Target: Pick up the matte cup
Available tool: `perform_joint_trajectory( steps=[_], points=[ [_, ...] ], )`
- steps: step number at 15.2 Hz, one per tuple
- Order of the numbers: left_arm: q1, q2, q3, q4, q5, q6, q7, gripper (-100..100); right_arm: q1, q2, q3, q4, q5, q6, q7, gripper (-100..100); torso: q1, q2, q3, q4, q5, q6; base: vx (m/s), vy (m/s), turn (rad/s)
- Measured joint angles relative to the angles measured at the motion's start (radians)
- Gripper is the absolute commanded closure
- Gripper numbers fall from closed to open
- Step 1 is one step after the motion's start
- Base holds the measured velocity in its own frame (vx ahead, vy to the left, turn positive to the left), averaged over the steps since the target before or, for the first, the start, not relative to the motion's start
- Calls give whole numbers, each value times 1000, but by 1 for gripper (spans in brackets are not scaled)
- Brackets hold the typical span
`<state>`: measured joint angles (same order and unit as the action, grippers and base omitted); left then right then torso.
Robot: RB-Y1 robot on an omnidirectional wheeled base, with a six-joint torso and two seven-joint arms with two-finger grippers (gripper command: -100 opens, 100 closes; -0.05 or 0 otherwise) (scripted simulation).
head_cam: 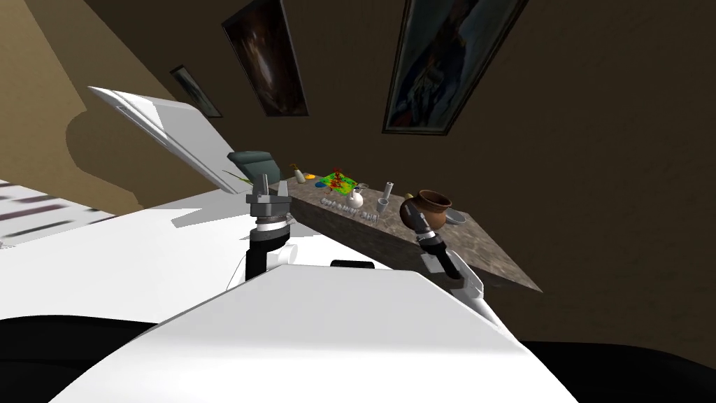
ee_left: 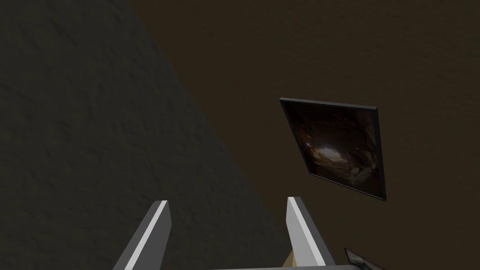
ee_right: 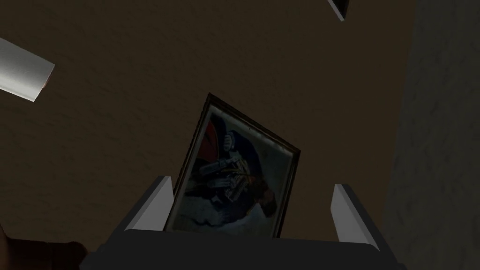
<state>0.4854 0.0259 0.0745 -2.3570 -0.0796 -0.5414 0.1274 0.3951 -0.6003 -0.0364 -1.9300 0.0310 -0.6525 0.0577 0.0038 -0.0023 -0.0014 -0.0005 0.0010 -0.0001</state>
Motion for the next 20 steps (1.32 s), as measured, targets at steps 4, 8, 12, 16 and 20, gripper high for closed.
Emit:
perform_joint_trajectory(
  steps=[4,8,12,16,20],
  points=[
    [0,0,0,0,0,0,0,0,-10,-84,4,63,25,-14,7,-100,0,0,0,0,0,-1,35,58,97],
    [0,0,0,0,0,0,0,0,-20,-166,12,123,51,-22,14,-100,1,-1,0,0,0,0,36,53,78],
    [0,0,0,0,0,0,0,0,-28,-246,17,181,72,-37,17,-100,0,-1,-1,0,0,0,46,60,97],
    [0,0,0,0,0,0,0,0,-26,-324,25,239,101,-49,24,-100,1,-1,0,0,0,0,46,65,106],
    [0,0,0,0,0,0,0,0,-28,-410,33,297,127,-63,27,-100,1,-2,-1,0,0,-1,56,57,86]
  ],
)
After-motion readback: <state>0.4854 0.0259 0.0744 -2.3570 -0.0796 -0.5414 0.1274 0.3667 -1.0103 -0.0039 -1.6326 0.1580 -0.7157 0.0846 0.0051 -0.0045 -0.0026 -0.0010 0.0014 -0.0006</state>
